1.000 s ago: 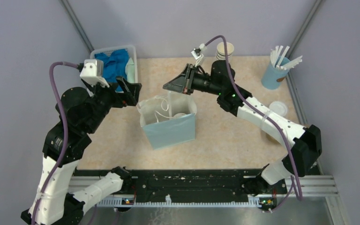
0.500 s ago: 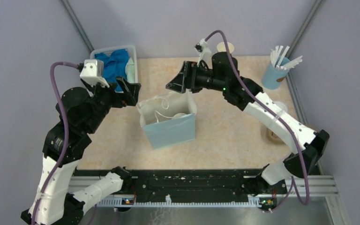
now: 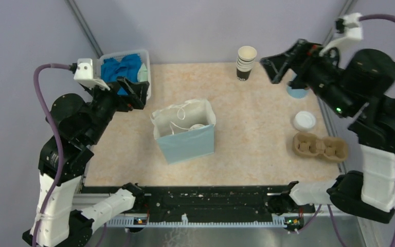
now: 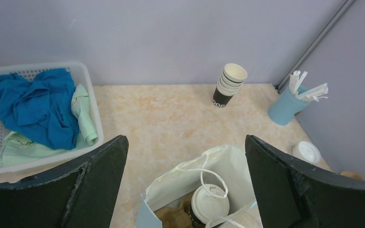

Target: Pack the takeout coffee

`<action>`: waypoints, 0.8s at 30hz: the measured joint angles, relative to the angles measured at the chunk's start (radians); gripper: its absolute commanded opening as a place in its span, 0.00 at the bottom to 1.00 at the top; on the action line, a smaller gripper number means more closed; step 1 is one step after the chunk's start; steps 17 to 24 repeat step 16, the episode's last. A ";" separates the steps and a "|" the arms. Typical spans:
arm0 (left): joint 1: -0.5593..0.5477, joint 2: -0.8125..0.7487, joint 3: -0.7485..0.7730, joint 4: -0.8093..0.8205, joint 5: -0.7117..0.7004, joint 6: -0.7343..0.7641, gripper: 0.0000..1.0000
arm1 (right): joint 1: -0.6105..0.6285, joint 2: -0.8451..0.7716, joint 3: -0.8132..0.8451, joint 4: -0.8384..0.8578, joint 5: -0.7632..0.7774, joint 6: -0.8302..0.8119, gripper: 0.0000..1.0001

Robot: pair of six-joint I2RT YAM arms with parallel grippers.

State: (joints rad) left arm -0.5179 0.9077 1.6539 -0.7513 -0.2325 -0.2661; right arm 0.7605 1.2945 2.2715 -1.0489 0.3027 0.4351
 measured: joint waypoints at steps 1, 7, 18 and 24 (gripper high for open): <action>0.000 0.001 0.011 0.005 0.000 0.000 0.99 | 0.000 -0.022 0.014 -0.013 0.029 -0.005 0.99; 0.000 0.006 0.054 0.029 0.000 0.003 0.99 | 0.000 -0.155 0.019 -0.020 0.167 -0.039 0.99; 0.000 0.041 0.066 0.041 0.000 0.003 0.98 | 0.000 -0.156 -0.033 -0.015 0.241 -0.061 0.99; 0.000 0.041 0.066 0.041 0.000 0.003 0.98 | 0.000 -0.156 -0.033 -0.015 0.241 -0.061 0.99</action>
